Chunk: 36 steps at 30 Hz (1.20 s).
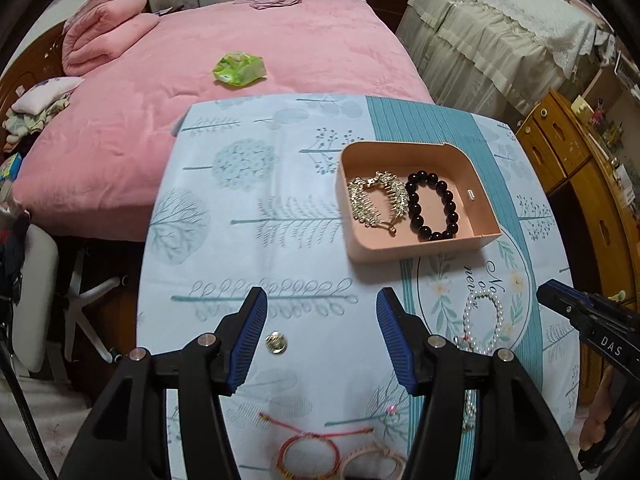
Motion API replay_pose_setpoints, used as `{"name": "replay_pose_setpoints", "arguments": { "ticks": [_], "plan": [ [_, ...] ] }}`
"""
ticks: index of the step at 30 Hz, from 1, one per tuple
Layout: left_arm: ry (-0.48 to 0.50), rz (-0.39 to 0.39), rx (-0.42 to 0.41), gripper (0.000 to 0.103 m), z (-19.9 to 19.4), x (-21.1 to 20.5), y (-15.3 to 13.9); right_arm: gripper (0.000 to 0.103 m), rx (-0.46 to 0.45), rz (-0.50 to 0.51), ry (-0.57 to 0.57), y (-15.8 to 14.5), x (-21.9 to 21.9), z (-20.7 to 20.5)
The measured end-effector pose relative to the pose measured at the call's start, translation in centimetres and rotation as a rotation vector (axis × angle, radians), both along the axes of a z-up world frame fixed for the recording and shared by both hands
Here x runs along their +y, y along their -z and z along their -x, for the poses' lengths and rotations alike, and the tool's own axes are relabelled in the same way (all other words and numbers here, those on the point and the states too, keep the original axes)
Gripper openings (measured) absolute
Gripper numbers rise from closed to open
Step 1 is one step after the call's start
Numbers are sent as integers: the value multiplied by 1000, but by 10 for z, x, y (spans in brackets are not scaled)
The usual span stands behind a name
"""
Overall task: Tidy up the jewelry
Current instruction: 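Move the left tool to the red string bracelet while the right reaches the pink watch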
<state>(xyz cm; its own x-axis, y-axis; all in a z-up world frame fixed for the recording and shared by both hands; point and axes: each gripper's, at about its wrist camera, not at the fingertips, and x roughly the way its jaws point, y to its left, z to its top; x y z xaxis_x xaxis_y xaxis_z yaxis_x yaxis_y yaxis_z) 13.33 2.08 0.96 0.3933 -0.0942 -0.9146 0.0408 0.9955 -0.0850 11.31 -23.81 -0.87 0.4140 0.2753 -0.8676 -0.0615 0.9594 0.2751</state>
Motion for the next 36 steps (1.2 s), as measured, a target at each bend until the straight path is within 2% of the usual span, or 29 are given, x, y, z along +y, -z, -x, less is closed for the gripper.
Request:
{"name": "replay_pose_setpoints", "arguments": {
  "ticks": [8,15,21,28,36],
  "plan": [
    [0,-19,-9,56,31,23,-8,20,-5,7,-38,-7,22,32],
    [47,-74,19,56,64,38,2,20,16,25,-119,-2,51,57],
    [67,-72,60,56,89,49,15,20,52,24,-199,8,77,77],
    [73,-44,143,56,110,55,47,20,104,59,-304,34,113,98],
    [24,51,259,56,134,64,89,20,179,80,-383,66,137,107]
  ]
}}
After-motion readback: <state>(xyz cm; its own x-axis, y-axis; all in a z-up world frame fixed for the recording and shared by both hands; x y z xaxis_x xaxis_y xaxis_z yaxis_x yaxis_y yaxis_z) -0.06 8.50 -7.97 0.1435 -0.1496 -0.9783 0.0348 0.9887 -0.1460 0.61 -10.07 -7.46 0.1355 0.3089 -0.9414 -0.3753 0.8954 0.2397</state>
